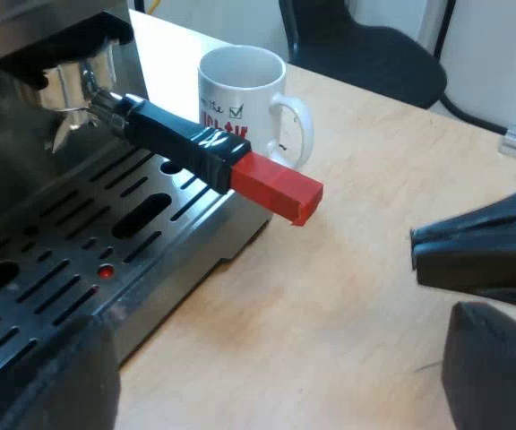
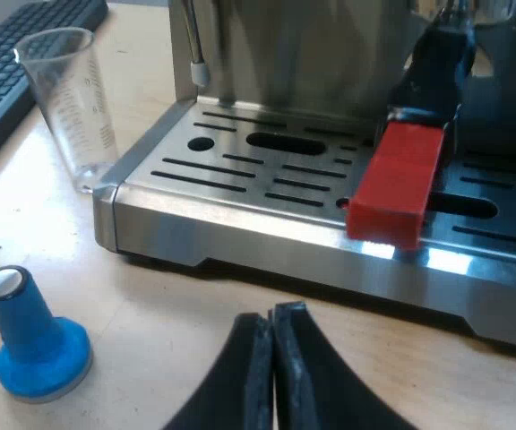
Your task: Grind coffee beans and then tamp
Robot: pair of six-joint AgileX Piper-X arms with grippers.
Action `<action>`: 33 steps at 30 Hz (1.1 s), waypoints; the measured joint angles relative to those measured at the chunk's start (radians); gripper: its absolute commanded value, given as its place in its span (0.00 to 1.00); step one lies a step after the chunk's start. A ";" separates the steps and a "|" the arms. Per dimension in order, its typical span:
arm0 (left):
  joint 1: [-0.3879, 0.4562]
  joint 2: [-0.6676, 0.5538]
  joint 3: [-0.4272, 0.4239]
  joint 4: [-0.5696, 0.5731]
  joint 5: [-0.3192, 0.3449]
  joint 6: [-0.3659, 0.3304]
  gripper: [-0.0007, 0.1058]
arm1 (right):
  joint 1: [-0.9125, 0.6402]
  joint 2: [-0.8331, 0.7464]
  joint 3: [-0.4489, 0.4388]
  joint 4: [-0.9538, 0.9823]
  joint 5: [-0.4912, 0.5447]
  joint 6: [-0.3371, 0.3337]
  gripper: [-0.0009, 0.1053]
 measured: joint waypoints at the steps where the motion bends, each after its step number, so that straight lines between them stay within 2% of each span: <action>1: 0.000 0.000 0.000 0.000 0.001 0.000 0.75 | 0.000 -0.004 0.000 0.003 0.000 0.000 0.01; 3: 0.000 0.000 0.000 0.000 0.003 -0.004 0.75 | 0.012 -0.073 0.000 0.067 0.000 0.000 0.01; 5: 0.000 -0.003 0.000 0.000 0.043 -0.007 0.75 | 0.017 -0.095 0.000 0.086 0.000 0.000 0.01; 7: 0.000 -0.017 0.000 0.000 0.043 -0.007 0.75 | 0.019 -0.160 0.000 0.120 0.000 0.000 0.01; 8: 0.000 -0.031 0.000 0.000 0.043 -0.007 0.75 | 0.019 -0.186 0.000 0.130 0.000 0.000 0.04; 10: 0.000 -0.052 0.000 0.000 0.043 -0.007 0.75 | 0.019 -0.219 0.000 0.134 0.002 0.000 0.16; 11: 0.000 -0.069 0.000 0.000 0.043 -0.007 0.75 | 0.019 -0.239 -0.005 0.137 0.005 -0.008 0.24; 12: 0.000 -0.082 0.000 -0.001 0.043 -0.007 0.75 | 0.019 -0.253 -0.012 0.147 0.005 -0.012 0.38; 17: 0.000 -0.115 0.000 -0.001 0.043 -0.011 0.75 | 0.019 -0.273 -0.059 0.229 0.005 -0.015 0.59; 18: 0.000 -0.120 0.000 -0.001 0.043 -0.010 0.75 | 0.019 -0.273 -0.059 0.233 0.005 -0.015 0.60; 25: 0.000 -0.200 0.000 -0.001 0.043 -0.061 0.75 | 0.019 -0.273 -0.229 0.511 -0.042 -0.005 0.60; 28: 0.000 -0.223 0.000 0.022 0.043 -0.070 0.75 | 0.019 -0.273 -0.294 0.606 -0.046 0.035 0.60; 33: 0.000 -0.253 0.000 0.122 0.043 -0.073 0.75 | 0.019 -0.273 -0.384 0.724 -0.062 0.099 0.60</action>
